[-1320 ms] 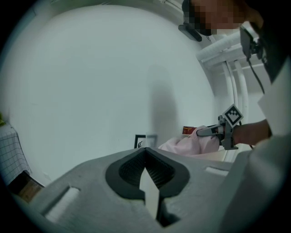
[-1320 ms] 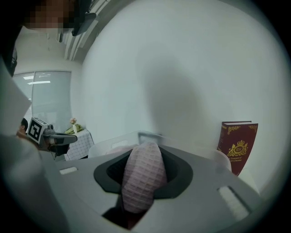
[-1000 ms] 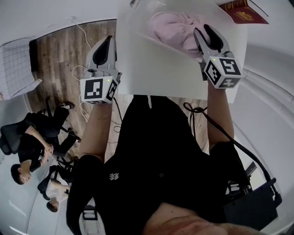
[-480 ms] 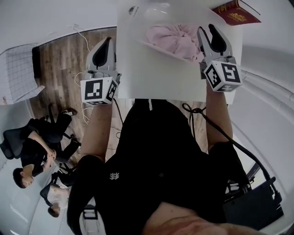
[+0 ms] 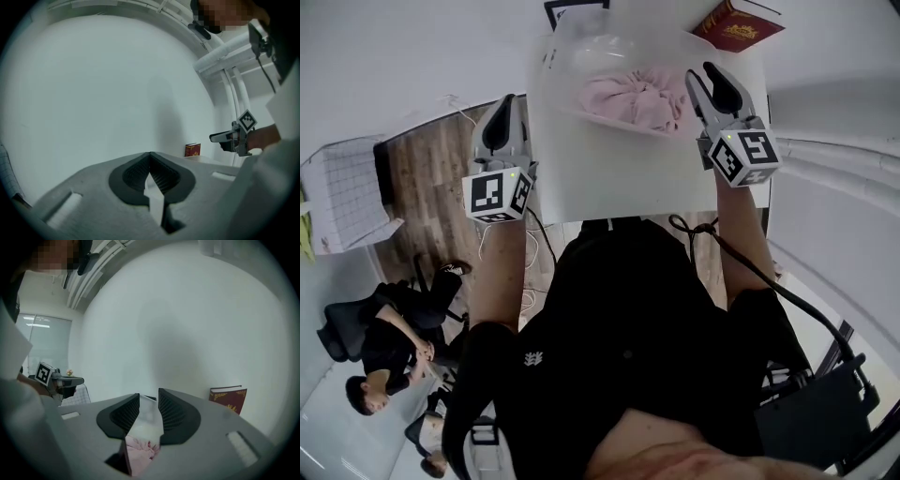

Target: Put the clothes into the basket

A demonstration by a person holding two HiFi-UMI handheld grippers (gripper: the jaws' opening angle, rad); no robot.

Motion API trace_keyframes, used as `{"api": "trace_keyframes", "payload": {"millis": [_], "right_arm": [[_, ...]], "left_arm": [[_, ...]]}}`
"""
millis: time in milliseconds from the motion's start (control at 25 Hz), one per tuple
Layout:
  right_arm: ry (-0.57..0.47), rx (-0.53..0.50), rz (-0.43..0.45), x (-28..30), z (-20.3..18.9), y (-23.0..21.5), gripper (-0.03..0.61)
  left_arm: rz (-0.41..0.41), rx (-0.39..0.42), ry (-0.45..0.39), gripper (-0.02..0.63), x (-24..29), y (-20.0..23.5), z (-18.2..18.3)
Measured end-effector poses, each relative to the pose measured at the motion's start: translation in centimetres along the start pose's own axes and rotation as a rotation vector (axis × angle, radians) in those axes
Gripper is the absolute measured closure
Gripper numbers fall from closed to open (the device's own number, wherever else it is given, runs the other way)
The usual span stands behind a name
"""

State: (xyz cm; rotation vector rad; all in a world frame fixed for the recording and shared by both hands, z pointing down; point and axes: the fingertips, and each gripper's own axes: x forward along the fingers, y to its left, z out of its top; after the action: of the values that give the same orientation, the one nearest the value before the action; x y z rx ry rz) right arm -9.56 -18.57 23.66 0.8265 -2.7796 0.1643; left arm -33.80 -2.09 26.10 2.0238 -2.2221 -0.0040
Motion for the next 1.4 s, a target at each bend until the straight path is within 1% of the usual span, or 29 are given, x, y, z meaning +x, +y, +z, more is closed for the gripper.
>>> {"api": "trace_keyframes", "payload": {"millis": [40,80,200,320,360,560,720,880,1040,1400], "right_arm": [[-0.005,-0.004,-0.009,-0.5,0.3,-0.3,0.456],[-0.015,-0.007,-0.021,-1.0,0.6,-0.7,0.470],[-0.071,-0.016,-0.063,-2.7,1.8,-2.1,0.537],[-0.131,-0.027,-0.109,-4.2,2.6,-3.8,0.538],[-0.142,-0.030,-0.125,-4.7,2.8,-4.4,0.583],[-0.158,-0.036,-0.152,-7.1,3.2,-5.7,0.584],[-0.173,-0.043,-0.189,-8.9,4.3,-6.4,0.584],[-0.179,-0.067,-0.214,-9.6,4.7,-7.0,0.584],[-0.175,-0.062,-0.249,-10.2,4.4,-7.9,0.584],[-0.168,-0.059,-0.237,-9.9,4.2,-8.1,0.584]], "left_arm": [[-0.007,0.005,-0.010,0.614,0.2,-0.1,0.6],[-0.012,0.008,-0.018,0.612,0.3,-0.2,1.2],[-0.022,0.026,-0.042,0.614,1.0,-0.9,2.7],[-0.034,0.049,-0.068,0.613,1.9,-1.7,4.0],[-0.037,0.054,-0.074,0.614,2.2,-2.0,4.4],[-0.057,0.065,-0.091,0.613,2.5,-3.3,5.8],[-0.063,0.079,-0.114,0.614,2.3,-3.5,8.0],[-0.055,0.087,-0.117,0.614,2.0,-3.4,8.2],[-0.054,0.088,-0.125,0.614,2.0,-3.8,8.5],[-0.052,0.097,-0.130,0.612,2.2,-4.1,9.1]]}}
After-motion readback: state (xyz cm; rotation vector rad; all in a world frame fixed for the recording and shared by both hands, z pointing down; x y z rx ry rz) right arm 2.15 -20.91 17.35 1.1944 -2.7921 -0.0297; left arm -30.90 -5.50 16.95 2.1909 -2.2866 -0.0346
